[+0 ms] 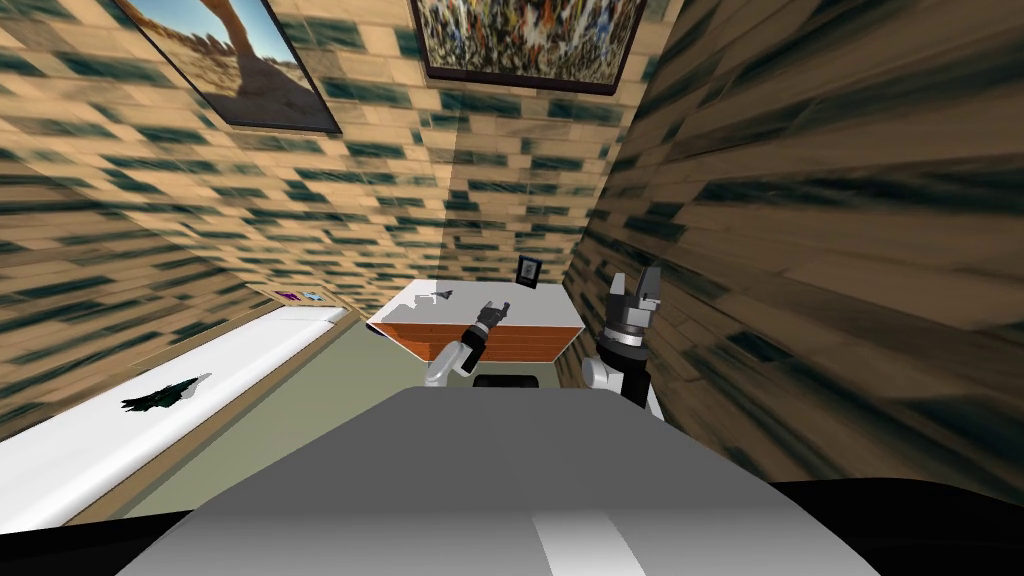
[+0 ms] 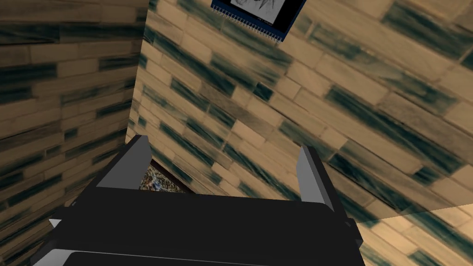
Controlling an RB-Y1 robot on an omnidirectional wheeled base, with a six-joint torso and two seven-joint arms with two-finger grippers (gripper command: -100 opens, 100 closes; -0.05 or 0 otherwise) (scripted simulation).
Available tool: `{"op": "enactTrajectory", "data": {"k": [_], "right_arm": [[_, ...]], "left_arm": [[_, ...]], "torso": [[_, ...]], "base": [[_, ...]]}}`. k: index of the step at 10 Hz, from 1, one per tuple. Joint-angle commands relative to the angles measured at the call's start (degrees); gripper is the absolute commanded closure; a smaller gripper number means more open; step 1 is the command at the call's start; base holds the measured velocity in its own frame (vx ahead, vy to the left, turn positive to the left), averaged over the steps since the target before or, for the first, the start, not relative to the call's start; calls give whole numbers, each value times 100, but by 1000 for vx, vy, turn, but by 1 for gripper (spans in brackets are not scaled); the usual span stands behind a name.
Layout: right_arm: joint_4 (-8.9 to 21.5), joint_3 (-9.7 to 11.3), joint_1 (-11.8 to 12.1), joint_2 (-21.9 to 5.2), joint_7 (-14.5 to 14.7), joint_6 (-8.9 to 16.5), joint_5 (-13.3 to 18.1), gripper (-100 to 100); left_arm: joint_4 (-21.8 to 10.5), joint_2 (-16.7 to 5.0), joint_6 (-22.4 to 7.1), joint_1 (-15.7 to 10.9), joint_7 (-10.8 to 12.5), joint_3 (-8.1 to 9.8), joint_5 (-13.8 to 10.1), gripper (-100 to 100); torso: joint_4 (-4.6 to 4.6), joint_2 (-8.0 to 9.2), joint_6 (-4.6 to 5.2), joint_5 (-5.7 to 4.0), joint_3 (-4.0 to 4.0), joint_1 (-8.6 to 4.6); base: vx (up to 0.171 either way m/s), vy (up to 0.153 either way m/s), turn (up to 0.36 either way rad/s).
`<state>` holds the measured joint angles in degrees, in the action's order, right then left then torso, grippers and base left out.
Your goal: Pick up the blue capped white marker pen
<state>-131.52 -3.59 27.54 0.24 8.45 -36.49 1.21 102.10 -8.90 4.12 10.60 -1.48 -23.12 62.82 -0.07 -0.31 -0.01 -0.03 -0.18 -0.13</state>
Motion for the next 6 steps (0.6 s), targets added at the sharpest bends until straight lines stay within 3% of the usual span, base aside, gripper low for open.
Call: {"op": "enactTrajectory", "data": {"k": [1, 2, 4, 6], "right_arm": [[0, 0, 0, 0, 0, 0, 0, 0], [0, 0, 0, 0, 0, 0, 0, 0], [0, 0, 0, 0, 0, 0, 0, 0], [0, 0, 0, 0, 0, 0, 0, 0]], "left_arm": [[-269, -13, -116, -65, -24, -67, 179, -100], [-269, -13, -116, -65, -24, -67, 179, -100], [-626, -76, -302, -118, -65, -195, 455, -100], [-799, -107, -390, -142, -85, -256, 582, -100]], "torso": [[0, 0, 0, 0, 0, 0], [0, 0, 0, 1, 0, 3], [1, 6, 0, -1, 4, -6], [-1, -3, 0, -1, -2, 0]], "base": [[77, -21, -9], [64, -19, -7], [82, -47, -17], [86, -18, -7]]}}
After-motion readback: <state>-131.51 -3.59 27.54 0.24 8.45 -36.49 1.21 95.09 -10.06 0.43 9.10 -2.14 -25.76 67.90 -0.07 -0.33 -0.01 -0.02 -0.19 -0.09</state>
